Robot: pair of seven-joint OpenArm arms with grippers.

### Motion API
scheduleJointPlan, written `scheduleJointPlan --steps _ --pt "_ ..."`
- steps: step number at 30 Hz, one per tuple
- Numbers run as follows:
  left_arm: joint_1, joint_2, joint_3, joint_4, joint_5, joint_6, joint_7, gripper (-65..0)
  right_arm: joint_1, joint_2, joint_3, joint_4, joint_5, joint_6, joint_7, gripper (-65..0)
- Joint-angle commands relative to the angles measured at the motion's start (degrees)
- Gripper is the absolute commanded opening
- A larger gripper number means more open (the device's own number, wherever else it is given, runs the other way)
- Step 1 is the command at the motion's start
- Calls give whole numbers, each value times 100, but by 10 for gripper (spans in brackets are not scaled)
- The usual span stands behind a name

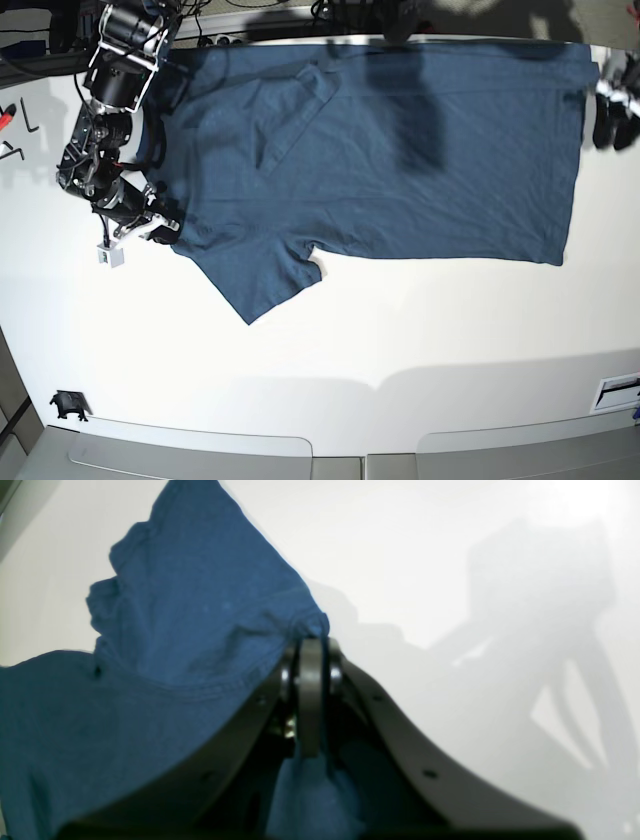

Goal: Fold the T-shirt properly

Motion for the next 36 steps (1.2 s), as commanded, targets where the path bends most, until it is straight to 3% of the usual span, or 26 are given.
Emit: scheduleJointPlan --steps 1,8,17,23,32,36 --pt "-166 -107 -33 79 68 22 -133 -404 140 74 20 90 122 44 111 -650" --pt "-1425 -155 343 -717 205 22 -122 -402 140 -120 20 90 122 46 114 -650" --pt "-3403 -251 1670 -4054 208 22 -114 -402 140 -254 20 90 111 48 111 -650" --pt "-4662 -251 1954 -5755 208 22 -157 -402 138 -254 20 90 -50 46 107 -650" --pt "-5379 -317 1954 -6030 214 20 -160 -402 138 -254 20 90 -52 48 103 -650" --pt "-5401 -337 1954 -6030 791 22 -448 -402 138 -254 20 90 -52 46 105 -650"
